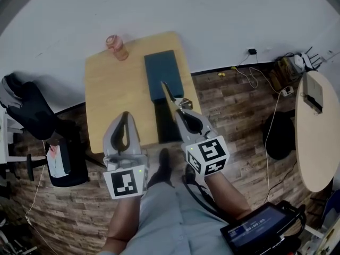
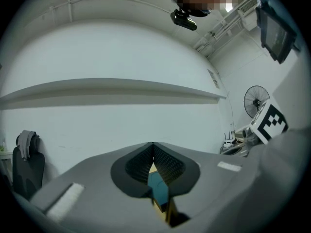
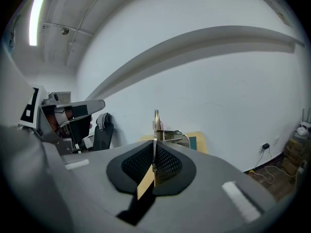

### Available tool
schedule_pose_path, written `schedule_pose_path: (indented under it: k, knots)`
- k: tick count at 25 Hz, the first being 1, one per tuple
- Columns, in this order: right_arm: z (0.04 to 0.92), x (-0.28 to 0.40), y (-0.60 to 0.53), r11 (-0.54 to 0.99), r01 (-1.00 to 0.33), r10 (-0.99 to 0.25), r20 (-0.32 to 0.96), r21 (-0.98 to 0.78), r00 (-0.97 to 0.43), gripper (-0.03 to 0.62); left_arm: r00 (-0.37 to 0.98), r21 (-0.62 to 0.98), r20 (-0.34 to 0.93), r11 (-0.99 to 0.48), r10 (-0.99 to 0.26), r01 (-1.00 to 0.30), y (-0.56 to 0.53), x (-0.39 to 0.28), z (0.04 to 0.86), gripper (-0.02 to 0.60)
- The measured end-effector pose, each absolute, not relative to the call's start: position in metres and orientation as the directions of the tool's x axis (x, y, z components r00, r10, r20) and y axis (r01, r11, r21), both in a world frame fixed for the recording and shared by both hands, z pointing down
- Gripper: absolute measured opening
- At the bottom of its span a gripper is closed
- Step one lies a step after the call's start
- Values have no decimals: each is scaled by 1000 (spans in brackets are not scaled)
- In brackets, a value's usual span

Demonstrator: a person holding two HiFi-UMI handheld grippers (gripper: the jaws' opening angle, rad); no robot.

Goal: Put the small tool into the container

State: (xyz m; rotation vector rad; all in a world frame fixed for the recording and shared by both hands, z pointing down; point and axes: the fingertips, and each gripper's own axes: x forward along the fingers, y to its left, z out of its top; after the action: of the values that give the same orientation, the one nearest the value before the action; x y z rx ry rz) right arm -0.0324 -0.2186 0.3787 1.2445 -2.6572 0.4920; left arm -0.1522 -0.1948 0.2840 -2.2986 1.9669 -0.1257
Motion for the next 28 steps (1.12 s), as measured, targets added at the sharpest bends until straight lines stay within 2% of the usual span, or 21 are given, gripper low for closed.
schedule_pose_path:
  k: [4,13,28]
  knots:
    - [409,-41,-226,576,-780,-701,342,-245,-626,5,153,-91,41,-157,-987,-983,-207,-162,304,9]
    - [469,-54,-228,531,-798,-662,450,-283,-600,5,171,-98,99,-181,-980,-979,-220,-184,340,9]
    - [516,-48,-211,434,-833,-619,558,-343,-552,5,192,-79,157,-206,-969,-975,-223,-192,349,9]
